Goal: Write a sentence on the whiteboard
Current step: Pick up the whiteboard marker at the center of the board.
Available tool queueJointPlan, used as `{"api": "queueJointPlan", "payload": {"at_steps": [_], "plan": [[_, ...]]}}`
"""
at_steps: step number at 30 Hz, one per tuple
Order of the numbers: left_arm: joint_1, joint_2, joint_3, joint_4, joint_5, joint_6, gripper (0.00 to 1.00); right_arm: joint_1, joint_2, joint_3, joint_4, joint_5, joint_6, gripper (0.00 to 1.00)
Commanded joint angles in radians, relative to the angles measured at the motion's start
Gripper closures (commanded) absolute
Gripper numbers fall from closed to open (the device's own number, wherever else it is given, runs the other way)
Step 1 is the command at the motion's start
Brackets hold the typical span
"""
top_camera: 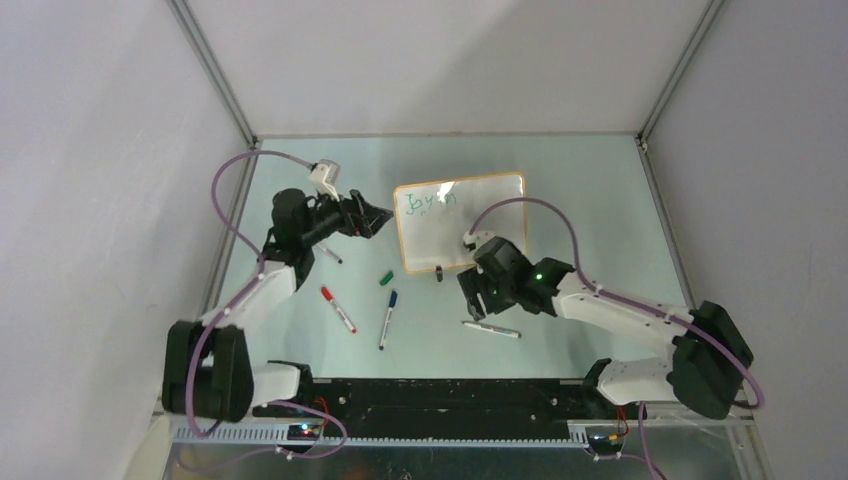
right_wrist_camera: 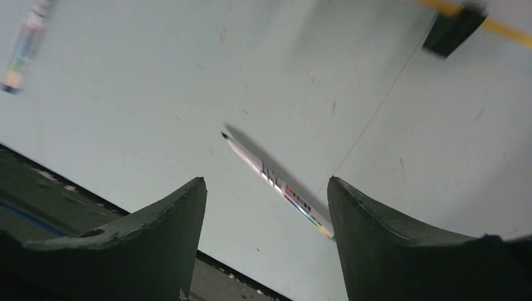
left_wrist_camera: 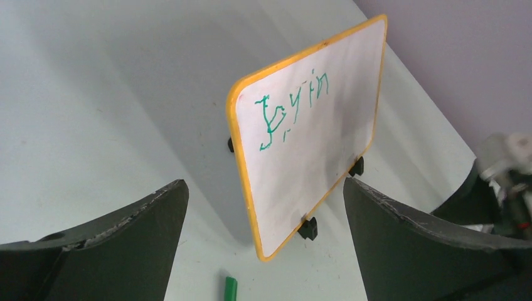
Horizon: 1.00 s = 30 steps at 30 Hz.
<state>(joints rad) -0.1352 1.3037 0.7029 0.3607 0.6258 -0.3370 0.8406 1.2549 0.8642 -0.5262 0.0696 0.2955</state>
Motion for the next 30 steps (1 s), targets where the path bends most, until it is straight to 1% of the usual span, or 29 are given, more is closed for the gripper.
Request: {"api": "queueJointPlan", "payload": {"at_steps": [1,4,8,12,16,18,21,23,25,26,27,28,30], "plan": [[0.002,-0.143,-0.041,-0.072,-0.137,0.056,0.01,0.099,0.084,0.049,-0.165,0.162,0.075,0.25],[0.002,-0.174,-0.045,-0.096,-0.172,0.038,0.01,0.149,0.16,0.046,-0.198,0.172,0.087,0.25],[-0.001,-0.22,-0.064,-0.088,-0.201,0.025,0.0,0.163,0.238,0.044,-0.203,0.173,0.102,0.28],[0.0,-0.28,-0.089,-0.075,-0.219,0.026,0.01,0.163,0.257,0.025,-0.153,0.133,0.095,0.3],[-0.001,-0.32,-0.095,-0.082,-0.246,0.027,0.01,0.148,0.271,0.001,-0.099,0.13,0.088,0.35],[0.0,-0.333,-0.088,-0.104,-0.283,0.016,0.01,0.137,0.284,-0.011,-0.071,0.116,0.084,0.41],[-0.001,-0.354,-0.09,-0.117,-0.33,0.011,0.01,0.132,0.303,-0.021,-0.034,0.087,0.08,0.53],[0.0,-0.379,-0.102,-0.113,-0.358,-0.002,0.01,0.137,0.309,-0.023,-0.02,0.081,0.082,0.58],[0.0,-0.401,-0.106,-0.119,-0.391,-0.023,0.01,0.14,0.308,-0.022,-0.012,0.074,0.081,0.66],[0.0,-0.411,-0.106,-0.121,-0.403,-0.048,0.01,0.144,0.309,-0.022,-0.011,0.072,0.08,0.77],[-0.002,-0.414,-0.106,-0.123,-0.427,-0.063,0.01,0.146,0.309,-0.023,-0.007,0.073,0.08,0.84],[-0.001,-0.417,-0.105,-0.123,-0.436,-0.102,0.01,0.153,0.305,-0.025,-0.003,0.074,0.078,0.93],[-0.003,-0.425,-0.105,-0.115,-0.443,-0.151,0.01,0.165,0.285,-0.035,0.016,0.084,0.077,1.0]]}}
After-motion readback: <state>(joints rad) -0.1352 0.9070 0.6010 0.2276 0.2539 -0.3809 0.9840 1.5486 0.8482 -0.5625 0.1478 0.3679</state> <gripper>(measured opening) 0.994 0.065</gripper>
